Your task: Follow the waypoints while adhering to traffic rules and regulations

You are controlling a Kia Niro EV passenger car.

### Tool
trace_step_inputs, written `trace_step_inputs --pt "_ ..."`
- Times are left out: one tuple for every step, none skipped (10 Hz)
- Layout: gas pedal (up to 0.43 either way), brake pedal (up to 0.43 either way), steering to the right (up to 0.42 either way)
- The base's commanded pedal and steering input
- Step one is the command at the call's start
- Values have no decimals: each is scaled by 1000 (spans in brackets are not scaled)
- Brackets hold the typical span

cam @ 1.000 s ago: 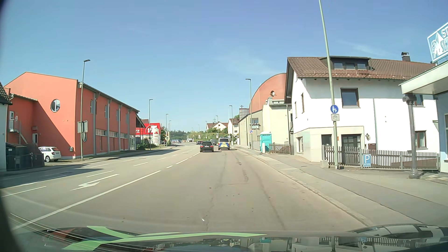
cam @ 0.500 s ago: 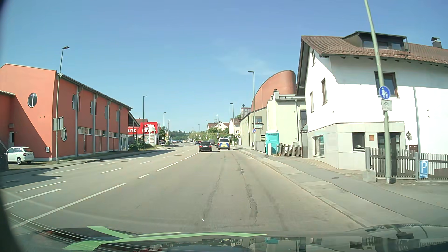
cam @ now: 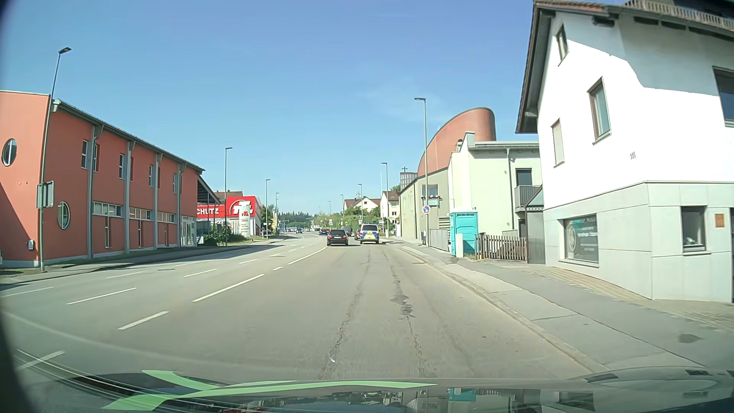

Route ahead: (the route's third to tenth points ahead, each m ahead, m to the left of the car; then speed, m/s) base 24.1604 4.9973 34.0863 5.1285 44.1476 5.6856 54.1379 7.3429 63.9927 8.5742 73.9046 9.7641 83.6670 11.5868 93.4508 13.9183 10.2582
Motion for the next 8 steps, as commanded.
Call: trace_step_inputs --pt "157 0 -16" --pt "157 0 -17" --pt "157 0 -16" --pt "157 0 -16" --pt "157 0 -17" --pt "157 0 -16" --pt "157 0 -17" --pt "157 0 -17"
